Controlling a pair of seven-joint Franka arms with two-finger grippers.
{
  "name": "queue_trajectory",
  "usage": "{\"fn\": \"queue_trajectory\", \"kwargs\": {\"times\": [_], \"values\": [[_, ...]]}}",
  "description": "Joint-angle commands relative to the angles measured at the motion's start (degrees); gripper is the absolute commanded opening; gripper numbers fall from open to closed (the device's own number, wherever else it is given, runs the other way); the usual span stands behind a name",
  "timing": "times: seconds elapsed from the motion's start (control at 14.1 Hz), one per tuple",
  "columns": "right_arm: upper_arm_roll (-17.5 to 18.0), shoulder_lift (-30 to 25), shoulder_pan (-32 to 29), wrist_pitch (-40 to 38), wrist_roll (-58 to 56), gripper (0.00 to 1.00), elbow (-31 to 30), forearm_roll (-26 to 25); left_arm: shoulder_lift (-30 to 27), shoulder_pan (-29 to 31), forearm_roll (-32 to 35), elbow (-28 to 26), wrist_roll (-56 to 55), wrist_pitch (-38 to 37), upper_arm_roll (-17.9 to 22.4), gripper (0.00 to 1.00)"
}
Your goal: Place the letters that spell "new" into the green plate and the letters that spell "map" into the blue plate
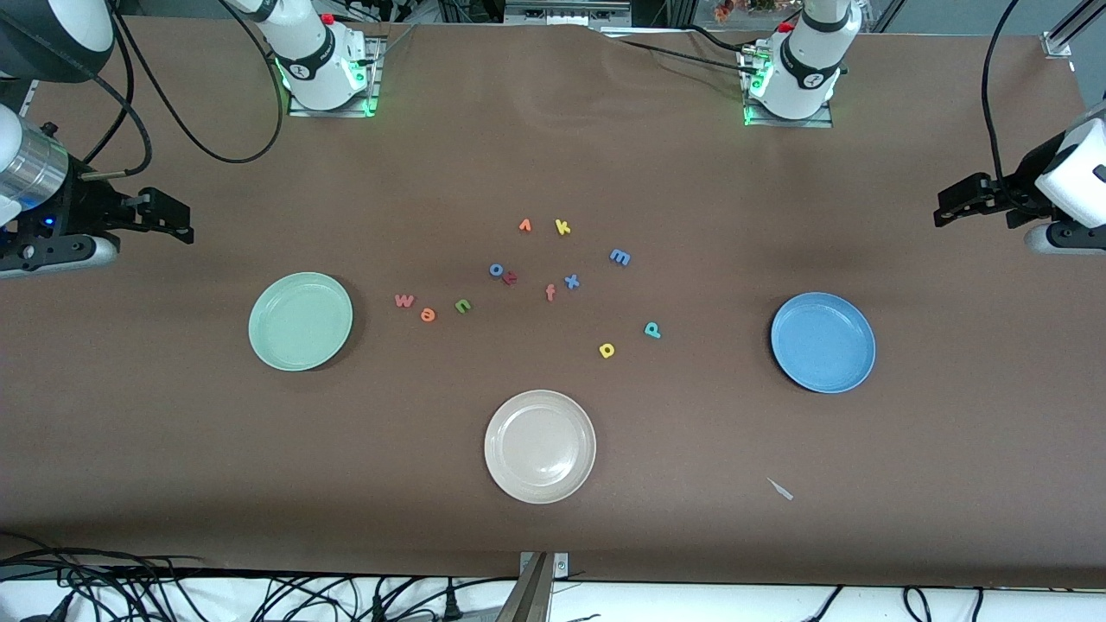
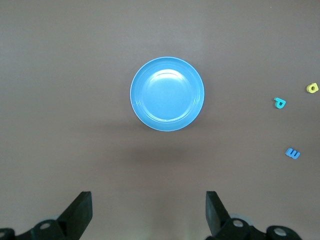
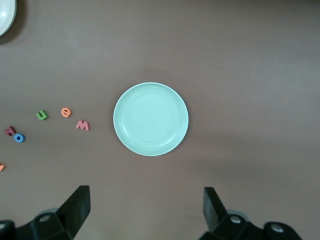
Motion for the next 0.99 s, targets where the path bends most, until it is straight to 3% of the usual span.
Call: {"fn": "queue_trajectory", "kwargs": {"times": [0.0, 0.92], "values": [[0.1, -0.3, 0.1, -0.3, 1.2, 1.0, -0.2, -1.0, -0.6, 0.1, -0.5, -0.2, 1.2, -0.6, 0.0, 1.0], [-0.9, -0.1, -0.3, -0.2, 1.8, 1.0, 2.1, -0.5, -0.7, 0.2, -0.5, -0.2, 1.2, -0.6, 0.1, 1.0]]}}
